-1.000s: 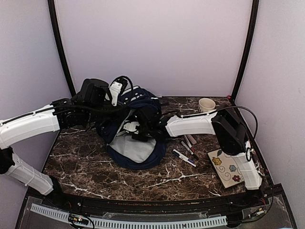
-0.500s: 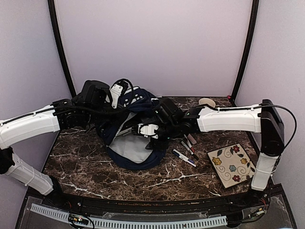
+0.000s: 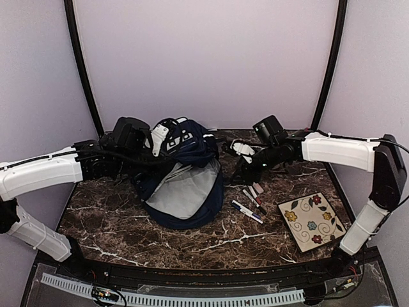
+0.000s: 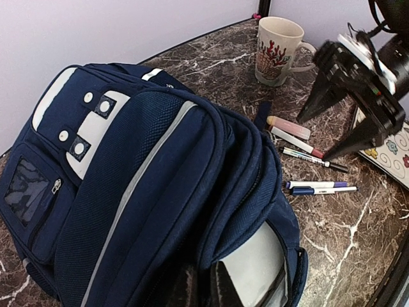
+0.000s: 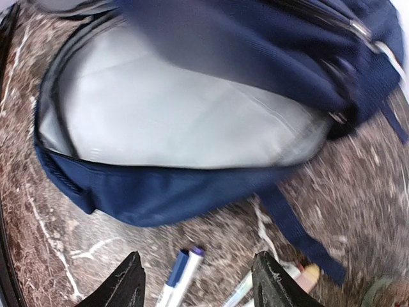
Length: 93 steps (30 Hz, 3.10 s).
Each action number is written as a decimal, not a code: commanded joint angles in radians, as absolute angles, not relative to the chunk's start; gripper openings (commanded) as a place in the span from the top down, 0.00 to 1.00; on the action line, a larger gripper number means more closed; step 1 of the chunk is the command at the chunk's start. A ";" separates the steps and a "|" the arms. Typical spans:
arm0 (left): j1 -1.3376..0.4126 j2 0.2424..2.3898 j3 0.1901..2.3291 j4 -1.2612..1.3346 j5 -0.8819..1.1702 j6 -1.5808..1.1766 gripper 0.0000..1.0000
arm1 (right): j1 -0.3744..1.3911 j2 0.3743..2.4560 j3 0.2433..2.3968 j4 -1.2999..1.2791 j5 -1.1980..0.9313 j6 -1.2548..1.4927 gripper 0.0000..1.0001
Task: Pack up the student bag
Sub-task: Place the largest pocket of the bag in the student bag.
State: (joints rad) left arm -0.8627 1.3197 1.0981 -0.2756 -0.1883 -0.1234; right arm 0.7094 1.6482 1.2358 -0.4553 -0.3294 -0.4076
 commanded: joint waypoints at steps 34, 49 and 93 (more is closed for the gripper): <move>-0.893 1.133 0.931 -0.303 -0.118 -0.306 1.00 | 0.588 2.410 2.017 -0.495 -0.502 0.000 0.64; -0.899 1.167 0.918 -0.301 -0.193 -0.270 1.00 | 0.602 2.306 1.921 -0.510 -0.511 -0.015 0.50; -0.867 1.063 0.915 -0.565 -0.208 -0.290 0.01 | 0.586 1.749 1.465 -0.610 -0.554 -0.344 0.44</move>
